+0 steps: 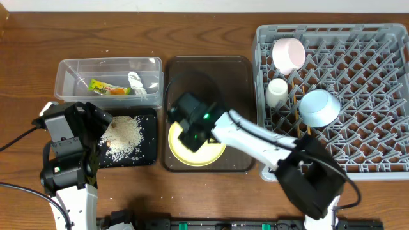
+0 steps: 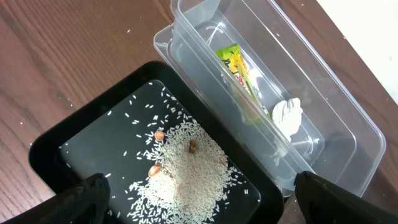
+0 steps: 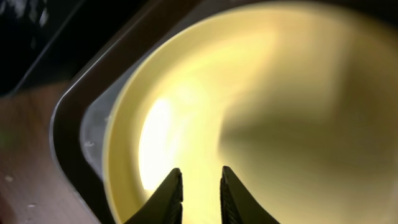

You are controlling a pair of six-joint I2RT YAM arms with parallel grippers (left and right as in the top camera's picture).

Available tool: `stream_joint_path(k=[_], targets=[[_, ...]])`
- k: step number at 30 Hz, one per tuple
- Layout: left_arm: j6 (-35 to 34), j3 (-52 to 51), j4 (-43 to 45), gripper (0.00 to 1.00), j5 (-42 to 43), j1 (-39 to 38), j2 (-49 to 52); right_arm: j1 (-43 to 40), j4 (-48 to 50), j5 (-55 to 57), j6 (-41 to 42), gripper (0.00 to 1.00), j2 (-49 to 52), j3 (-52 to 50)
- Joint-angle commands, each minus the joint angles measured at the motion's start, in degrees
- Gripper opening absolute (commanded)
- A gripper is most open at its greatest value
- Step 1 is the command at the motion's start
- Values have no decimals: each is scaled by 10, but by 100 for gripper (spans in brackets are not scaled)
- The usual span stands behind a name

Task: Sort waste into correct bins and load items into the dishwasher rack
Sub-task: 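Grasp the yellow plate edge with the right gripper and lift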

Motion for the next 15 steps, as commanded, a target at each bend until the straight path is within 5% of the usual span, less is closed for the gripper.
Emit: stream_joint_path(k=[1, 5, 15], targets=[[-5, 10, -1, 98, -7, 3, 0, -30, -14, 52, -20, 28, -33, 20], [-5, 10, -1, 98, -7, 3, 0, -59, -48, 91, -20, 35, -31, 16], [-5, 10, -1, 98, -7, 3, 0, -99, -22, 100, -19, 37, -28, -50]])
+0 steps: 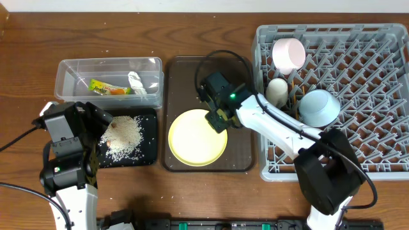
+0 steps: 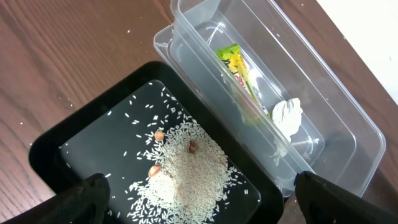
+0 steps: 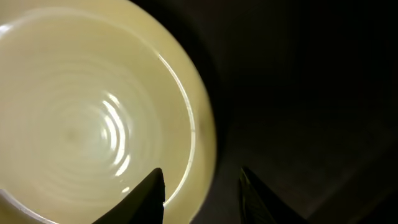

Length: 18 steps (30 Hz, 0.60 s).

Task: Sort waste into correct bins and load items into the dishwasher rack
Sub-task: 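Grasp the yellow plate edge with the right gripper and lift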

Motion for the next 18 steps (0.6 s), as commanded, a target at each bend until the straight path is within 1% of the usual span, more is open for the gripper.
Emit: stream_joint_path(k=[1, 9, 16, 18], targets=[[-5, 10, -1, 98, -7, 3, 0, -3, 18, 8, -8, 37, -3, -26], [-5, 10, -2, 98, -7, 3, 0, -2, 93, 8, -2, 36, 0, -84], [-5, 10, -2, 98, -7, 3, 0, -2, 106, 7, -2, 36, 0, -109], [-5, 10, -1, 98, -7, 3, 0, -2, 106, 7, -2, 31, 0, -110]])
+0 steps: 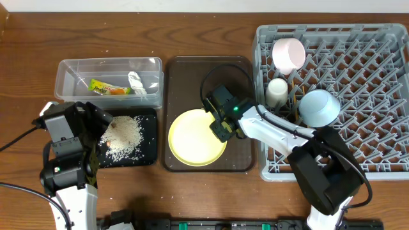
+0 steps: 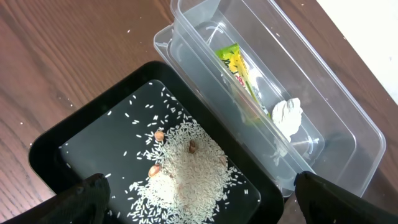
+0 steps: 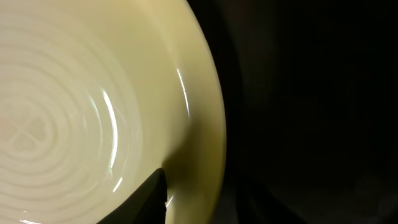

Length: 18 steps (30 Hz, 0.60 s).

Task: Sort waste into correct bins and load items into the dishwasher rack
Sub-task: 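Grasp the yellow plate edge with the right gripper and lift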

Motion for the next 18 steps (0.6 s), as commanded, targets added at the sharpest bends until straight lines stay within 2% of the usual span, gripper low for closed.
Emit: stream_joint_path(k=[1, 4, 5, 6, 12, 16, 18], targets=[[-5, 10, -1, 98, -7, 3, 0, -2, 1, 4, 0, 27, 0, -8], [-5, 10, -2, 98, -7, 3, 0, -2, 10, -17, 0, 16, 0, -8], [-5, 10, -2, 98, -7, 3, 0, -2, 13, -21, 0, 11, 0, -8], [-5, 10, -1, 98, -7, 3, 0, -2, 18, -22, 0, 1, 0, -8], [-5, 10, -2, 98, -7, 3, 0, -12, 17, 18, -12, 1, -23, 35], [-5, 10, -2, 98, -7, 3, 0, -18, -16, 136, -13, 1, -76, 94], [-5, 10, -2, 98, -7, 3, 0, -18, -25, 229, -13, 1, -114, 117]])
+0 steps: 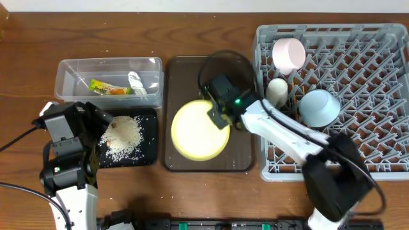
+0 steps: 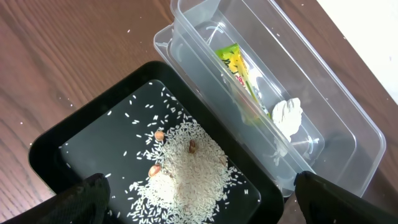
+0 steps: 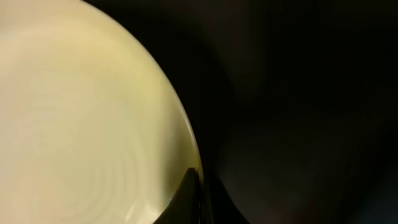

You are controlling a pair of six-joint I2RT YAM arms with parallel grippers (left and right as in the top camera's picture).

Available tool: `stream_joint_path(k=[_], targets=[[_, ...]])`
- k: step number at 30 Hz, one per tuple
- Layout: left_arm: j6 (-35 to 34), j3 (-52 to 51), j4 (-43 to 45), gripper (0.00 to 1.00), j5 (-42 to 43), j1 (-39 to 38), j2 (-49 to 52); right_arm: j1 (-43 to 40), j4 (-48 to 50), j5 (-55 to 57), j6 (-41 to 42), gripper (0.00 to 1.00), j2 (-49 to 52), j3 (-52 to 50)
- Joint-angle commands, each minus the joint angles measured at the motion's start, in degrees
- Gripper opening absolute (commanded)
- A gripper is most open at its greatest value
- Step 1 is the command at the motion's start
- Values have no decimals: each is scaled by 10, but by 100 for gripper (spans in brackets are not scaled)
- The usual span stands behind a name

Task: Sort waste into correct bins and load items into the dishwasher rack
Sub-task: 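Grasp the yellow plate edge with the right gripper and lift, then carry the yellow plate right over the dish rack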

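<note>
A pale yellow plate [image 1: 198,130] is over the brown tray [image 1: 239,156] in the middle of the table, and looks slightly raised on its right side. My right gripper [image 1: 217,115] is shut on the plate's right rim. In the right wrist view the plate [image 3: 81,124] fills the left half, and the gripper [image 3: 200,186] pinches its edge between closed jaws. My left gripper [image 2: 199,196] hangs open above the black tray [image 2: 81,134] holding spilled rice and a few nuts. The grey dishwasher rack [image 1: 383,96] stands at the right.
A clear bin [image 1: 77,67] behind the black tray holds a green-yellow wrapper [image 1: 105,87] and crumpled white paper [image 1: 136,82]. In the rack's left part are a pink cup [image 1: 287,54], a white cup [image 1: 277,89] and a blue bowl [image 1: 318,107].
My right gripper was open at the plate's right rim and is now shut on it. The plate now sits a little farther back and looks lifted. The left arm is unchanged.
My right gripper was first low over the plate's left side, nearly shut. It then stood open beside the plate's upper right edge, then open astride the right rim. Now it grips that rim. The left gripper stayed open over the rice tray throughout.
</note>
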Motion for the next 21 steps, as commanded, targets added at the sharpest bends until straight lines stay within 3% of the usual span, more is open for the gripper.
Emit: stream_joint_path(k=[1, 6, 11, 14, 21], targets=[[-5, 10, -1, 98, -7, 3, 0, -16, -1, 208, -10, 1, -93, 54], [-5, 10, -1, 98, -7, 3, 0, -19, 4, 475, -10, 1, -185, 59], [-5, 10, -1, 98, -7, 3, 0, -50, 3, 669, -10, 1, -232, 59], [-5, 10, -1, 98, -7, 3, 0, -84, 3, 723, -10, 1, -234, 59], [-5, 10, -1, 98, -7, 3, 0, -179, -4, 683, -9, 1, -222, 49]])
